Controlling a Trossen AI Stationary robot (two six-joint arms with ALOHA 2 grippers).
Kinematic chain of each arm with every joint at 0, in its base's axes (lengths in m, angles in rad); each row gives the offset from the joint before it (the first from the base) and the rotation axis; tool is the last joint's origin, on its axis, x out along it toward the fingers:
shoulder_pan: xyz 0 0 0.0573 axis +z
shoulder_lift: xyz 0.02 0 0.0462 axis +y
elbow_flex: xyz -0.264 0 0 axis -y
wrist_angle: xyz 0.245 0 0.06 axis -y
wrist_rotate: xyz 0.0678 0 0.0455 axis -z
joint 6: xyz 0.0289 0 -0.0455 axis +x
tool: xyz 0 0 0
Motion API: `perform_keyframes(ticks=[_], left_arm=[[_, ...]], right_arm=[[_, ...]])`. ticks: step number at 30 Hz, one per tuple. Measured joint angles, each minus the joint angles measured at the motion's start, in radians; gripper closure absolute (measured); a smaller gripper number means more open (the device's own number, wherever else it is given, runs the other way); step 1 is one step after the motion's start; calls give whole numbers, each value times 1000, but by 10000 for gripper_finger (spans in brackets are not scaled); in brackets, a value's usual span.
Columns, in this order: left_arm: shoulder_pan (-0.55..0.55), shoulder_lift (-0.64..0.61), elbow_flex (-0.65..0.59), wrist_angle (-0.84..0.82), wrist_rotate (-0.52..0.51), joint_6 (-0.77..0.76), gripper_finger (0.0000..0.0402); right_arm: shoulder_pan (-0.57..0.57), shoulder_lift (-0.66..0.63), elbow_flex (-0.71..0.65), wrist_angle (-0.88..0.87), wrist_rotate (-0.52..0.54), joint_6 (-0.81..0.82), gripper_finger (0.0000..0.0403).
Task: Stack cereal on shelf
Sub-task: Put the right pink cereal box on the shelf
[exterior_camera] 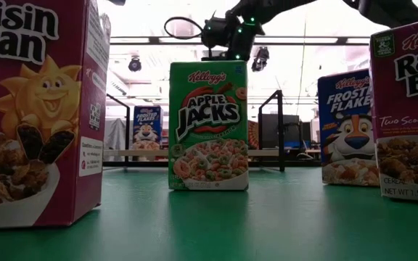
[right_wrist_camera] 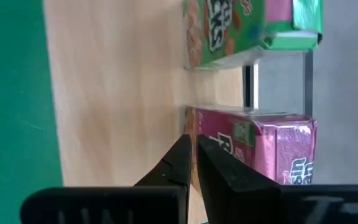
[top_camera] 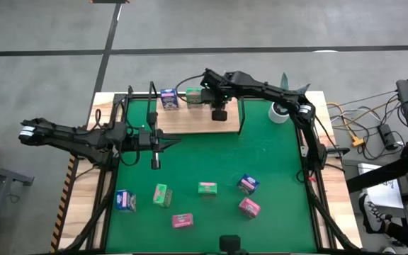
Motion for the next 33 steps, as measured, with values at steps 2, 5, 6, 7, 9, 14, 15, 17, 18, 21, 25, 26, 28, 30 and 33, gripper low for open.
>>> perform_keyframes(ticks=[2, 5, 6, 7, 9, 14, 15, 17, 18, 21, 25, 26, 28, 30, 33], left_arm=[[0, 0, 0, 0, 0, 0, 402], [0, 0, 0, 0, 0, 0, 402], [0, 0, 0, 0, 0, 0, 402], [0, 0, 0, 0, 0, 0, 402], [0, 0, 0, 0, 0, 0, 402], [0, 0, 0, 0, 0, 0, 402], [0, 0, 0, 1, 0, 0, 402], [0, 0, 0, 0, 0, 0, 402], [0, 0, 0, 0, 0, 0, 402], [0, 0, 0, 1, 0, 0, 402], [0, 0, 0, 0, 0, 0, 402], [0, 0, 0, 0, 0, 0, 402], [0, 0, 0, 0, 0, 0, 402], [0, 0, 0, 0, 0, 0, 402], [0, 0, 0, 0, 0, 1, 402]], right_arm=[[-10, 0, -2, 0, 1, 6, 390], [-24, 0, -2, 5, 2, 7, 390], [-28, 0, -2, 5, 2, 6, 390], [-32, 0, -2, 5, 2, 5, 390], [-41, 0, -2, 5, 2, 4, 390], [-51, 0, -2, 4, 2, 4, 390], [-51, 0, -2, 1, 1, 4, 390], [-49, -2, -2, -14, -1, 4, 390], [-48, -3, -2, -24, -1, 4, 390], [-47, -4, -2, -48, -1, 4, 390], [-52, -4, -2, -47, 3, 2, 390], [-53, -4, -2, -48, 8, -1, 390], [-55, -4, -2, -50, 42, -7, 390], [-56, -4, -2, -51, 72, -16, 390], [-56, -6, -2, -61, 75, -16, 390]])
